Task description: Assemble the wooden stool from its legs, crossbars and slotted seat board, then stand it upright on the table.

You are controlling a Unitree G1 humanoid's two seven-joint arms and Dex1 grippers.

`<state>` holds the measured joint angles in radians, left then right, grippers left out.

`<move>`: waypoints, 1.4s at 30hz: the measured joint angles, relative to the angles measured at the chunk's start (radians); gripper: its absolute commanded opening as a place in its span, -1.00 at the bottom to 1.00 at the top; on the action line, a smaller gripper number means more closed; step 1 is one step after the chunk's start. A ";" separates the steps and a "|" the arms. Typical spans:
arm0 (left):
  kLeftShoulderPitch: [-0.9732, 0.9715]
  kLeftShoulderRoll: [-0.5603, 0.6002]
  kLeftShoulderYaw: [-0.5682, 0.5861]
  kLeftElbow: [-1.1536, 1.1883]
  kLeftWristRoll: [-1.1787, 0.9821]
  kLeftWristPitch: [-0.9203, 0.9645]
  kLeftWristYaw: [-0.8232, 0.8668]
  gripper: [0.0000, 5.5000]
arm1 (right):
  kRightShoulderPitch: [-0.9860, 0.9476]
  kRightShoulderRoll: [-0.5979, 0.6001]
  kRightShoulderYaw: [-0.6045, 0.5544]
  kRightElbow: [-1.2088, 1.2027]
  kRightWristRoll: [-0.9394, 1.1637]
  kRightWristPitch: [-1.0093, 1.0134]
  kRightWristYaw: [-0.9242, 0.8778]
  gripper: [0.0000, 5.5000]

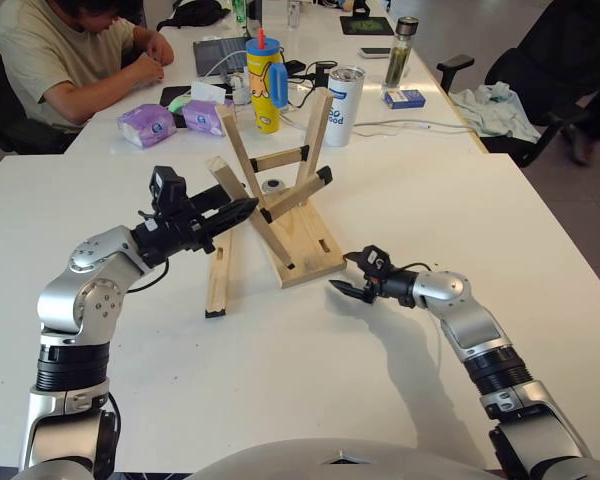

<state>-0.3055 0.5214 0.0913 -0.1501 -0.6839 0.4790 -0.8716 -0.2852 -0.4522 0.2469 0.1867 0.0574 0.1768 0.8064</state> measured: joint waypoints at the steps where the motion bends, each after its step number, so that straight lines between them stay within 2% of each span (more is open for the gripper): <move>1: 0.000 -0.006 -0.012 0.006 0.008 -0.009 -0.007 -0.25 | -0.001 0.005 0.000 -0.005 0.002 0.000 0.003 0.25; 4: -0.003 -0.006 -0.019 0.021 0.032 -0.032 -0.018 -0.25 | -0.001 0.032 -0.011 -0.041 0.052 0.018 0.008 0.25; 8: -0.014 -0.006 -0.022 0.049 0.054 -0.056 -0.037 -0.25 | -0.003 0.128 -0.071 -0.084 0.158 0.117 -0.031 0.25; 14: -0.059 -0.005 -0.061 0.107 0.120 -0.126 -0.080 -0.25 | -0.015 0.231 -0.067 -0.043 0.133 0.209 -0.175 0.25; 26: -0.148 0.068 -0.155 0.221 0.216 -0.199 -0.222 -0.25 | -0.031 0.170 0.027 -0.063 0.067 0.299 -0.159 0.25; 38: -0.138 0.082 -0.192 0.233 0.236 -0.282 -0.206 -0.25 | -0.022 0.173 0.049 -0.101 0.071 0.341 -0.154 0.25; 39: -0.143 0.082 -0.195 0.241 0.236 -0.282 -0.204 -0.11 | -0.022 0.174 0.049 -0.101 0.071 0.344 -0.154 0.25; 42: -0.148 0.073 -0.240 0.353 0.321 -0.215 -0.162 0.05 | -0.027 0.180 0.054 -0.103 0.072 0.346 -0.154 0.25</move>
<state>-0.4536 0.5948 -0.1488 0.2033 -0.3629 0.2637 -1.0338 -0.3119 -0.2723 0.3004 0.0833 0.1291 0.5228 0.6525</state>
